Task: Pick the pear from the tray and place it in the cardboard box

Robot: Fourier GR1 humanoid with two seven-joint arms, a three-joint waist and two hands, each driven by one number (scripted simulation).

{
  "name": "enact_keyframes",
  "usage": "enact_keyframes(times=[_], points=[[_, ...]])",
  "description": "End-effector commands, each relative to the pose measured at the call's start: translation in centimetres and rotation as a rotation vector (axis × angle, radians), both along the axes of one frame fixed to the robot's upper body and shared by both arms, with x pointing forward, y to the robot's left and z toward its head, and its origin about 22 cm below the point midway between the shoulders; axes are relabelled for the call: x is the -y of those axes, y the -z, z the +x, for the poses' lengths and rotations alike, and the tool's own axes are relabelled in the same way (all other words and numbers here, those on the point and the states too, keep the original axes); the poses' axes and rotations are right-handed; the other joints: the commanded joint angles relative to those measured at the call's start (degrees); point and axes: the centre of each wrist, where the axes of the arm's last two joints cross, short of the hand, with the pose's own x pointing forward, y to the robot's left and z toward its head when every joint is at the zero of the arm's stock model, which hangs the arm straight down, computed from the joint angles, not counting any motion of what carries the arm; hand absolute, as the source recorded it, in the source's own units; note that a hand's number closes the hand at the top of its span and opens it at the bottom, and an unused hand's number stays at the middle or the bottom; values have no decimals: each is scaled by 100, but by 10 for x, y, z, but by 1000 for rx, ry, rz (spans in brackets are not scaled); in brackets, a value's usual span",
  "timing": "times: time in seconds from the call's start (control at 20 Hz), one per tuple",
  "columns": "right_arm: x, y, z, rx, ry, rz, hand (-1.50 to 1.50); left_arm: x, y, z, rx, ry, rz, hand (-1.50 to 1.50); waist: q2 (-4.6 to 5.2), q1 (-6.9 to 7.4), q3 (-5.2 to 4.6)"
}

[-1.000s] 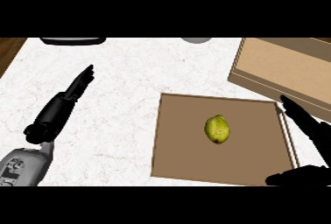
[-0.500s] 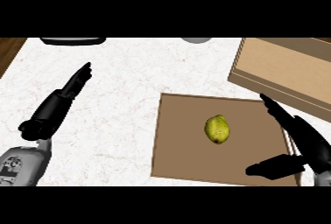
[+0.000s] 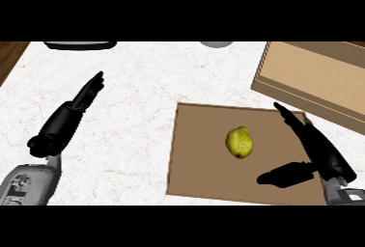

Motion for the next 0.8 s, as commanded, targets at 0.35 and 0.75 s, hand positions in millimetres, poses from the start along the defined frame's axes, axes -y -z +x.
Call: enact_keyframes(times=[0.35, 0.75], points=[[-3, 29, 19, -29, -7, -6, -150, 1, -4, 6, 15, -4, -6, 0, 1, -3, 0], [-23, 37, 21, -48, -43, -2, -150, 8, 17, 9, -3, -11, 17, 0, 2, -13, -1]])
